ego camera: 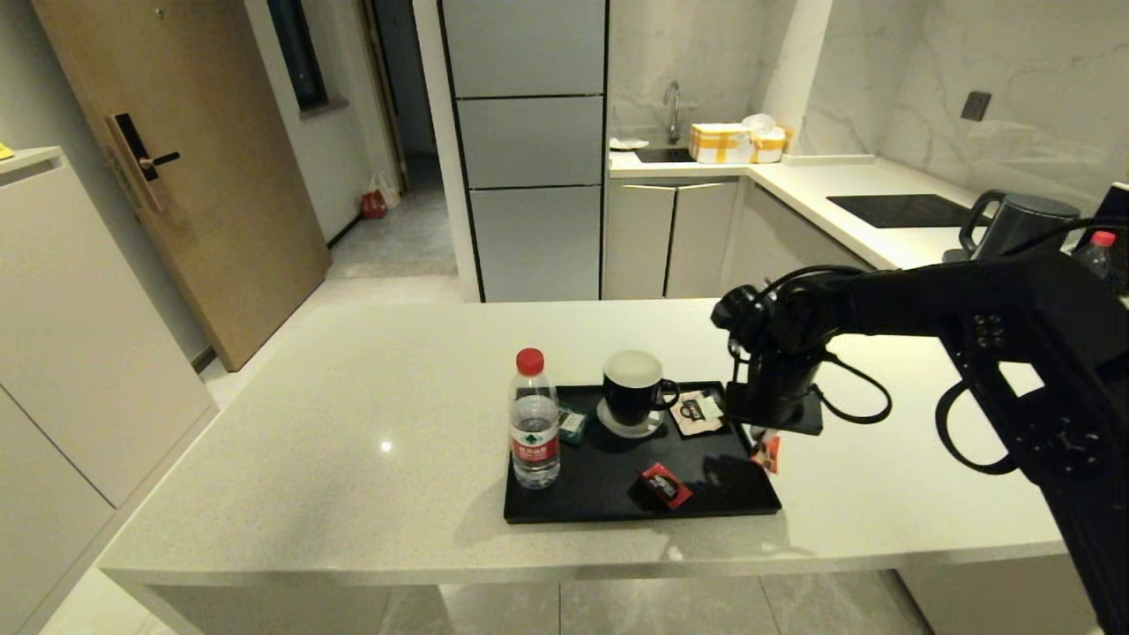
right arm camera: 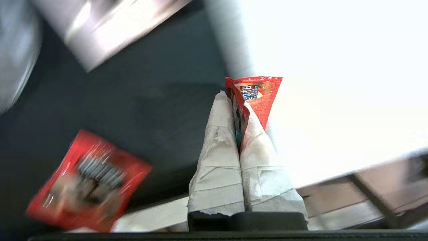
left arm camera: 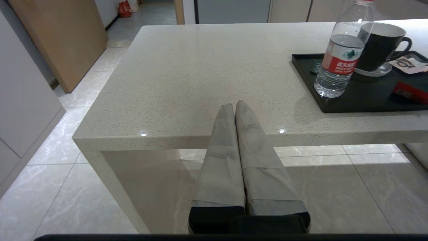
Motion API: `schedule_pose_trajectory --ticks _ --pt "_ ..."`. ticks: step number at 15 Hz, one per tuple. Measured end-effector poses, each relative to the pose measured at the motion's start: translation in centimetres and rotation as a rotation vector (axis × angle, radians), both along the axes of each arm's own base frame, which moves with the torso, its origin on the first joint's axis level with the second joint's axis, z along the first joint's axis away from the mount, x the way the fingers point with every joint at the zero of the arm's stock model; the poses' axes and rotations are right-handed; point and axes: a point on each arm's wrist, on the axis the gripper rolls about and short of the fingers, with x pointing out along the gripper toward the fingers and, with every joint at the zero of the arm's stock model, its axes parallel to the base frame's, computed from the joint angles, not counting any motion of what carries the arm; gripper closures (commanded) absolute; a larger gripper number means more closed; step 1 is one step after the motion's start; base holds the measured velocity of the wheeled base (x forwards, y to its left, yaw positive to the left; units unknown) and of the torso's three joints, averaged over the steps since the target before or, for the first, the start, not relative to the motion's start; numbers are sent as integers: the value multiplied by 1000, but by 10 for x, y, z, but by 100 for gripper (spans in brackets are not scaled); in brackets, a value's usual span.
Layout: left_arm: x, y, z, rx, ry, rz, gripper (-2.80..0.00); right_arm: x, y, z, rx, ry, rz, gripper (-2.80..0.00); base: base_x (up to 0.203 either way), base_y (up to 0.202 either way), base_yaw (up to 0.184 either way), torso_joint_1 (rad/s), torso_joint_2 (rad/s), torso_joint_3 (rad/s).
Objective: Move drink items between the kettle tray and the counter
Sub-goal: Place it on the right
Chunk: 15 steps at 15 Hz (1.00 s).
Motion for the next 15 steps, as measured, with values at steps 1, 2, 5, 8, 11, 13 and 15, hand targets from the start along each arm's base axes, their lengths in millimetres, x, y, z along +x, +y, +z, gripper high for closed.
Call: schedule_pose_trajectory --ticks 1,2,5,8,11,13,15 --pt "0 0 0 0 0 0 0 3 -25 6 0 2 -64 0 0 0 0 0 0 0" --pt "0 0 0 0 0 1 0 5 -50 10 0 10 -125 0 0 0 0 0 0 0" --pt "0 0 0 0 0 0 0 1 -114 2 21 75 -264 -280 0 0 0 0 0 0" --pt "0 0 0 0 0 0 0 2 -129 -5 66 76 -284 -280 0 0 0 0 0 0" --pt "0 0 0 0 0 0 0 2 -130 -2 124 67 -271 -280 0 0 0 0 0 0" --pt "0 0 0 0 0 0 0 3 -129 -2 114 64 -271 -280 0 0 0 0 0 0" --pt "0 0 0 0 0 0 0 4 -129 -5 102 66 -276 -280 0 0 0 0 0 0"
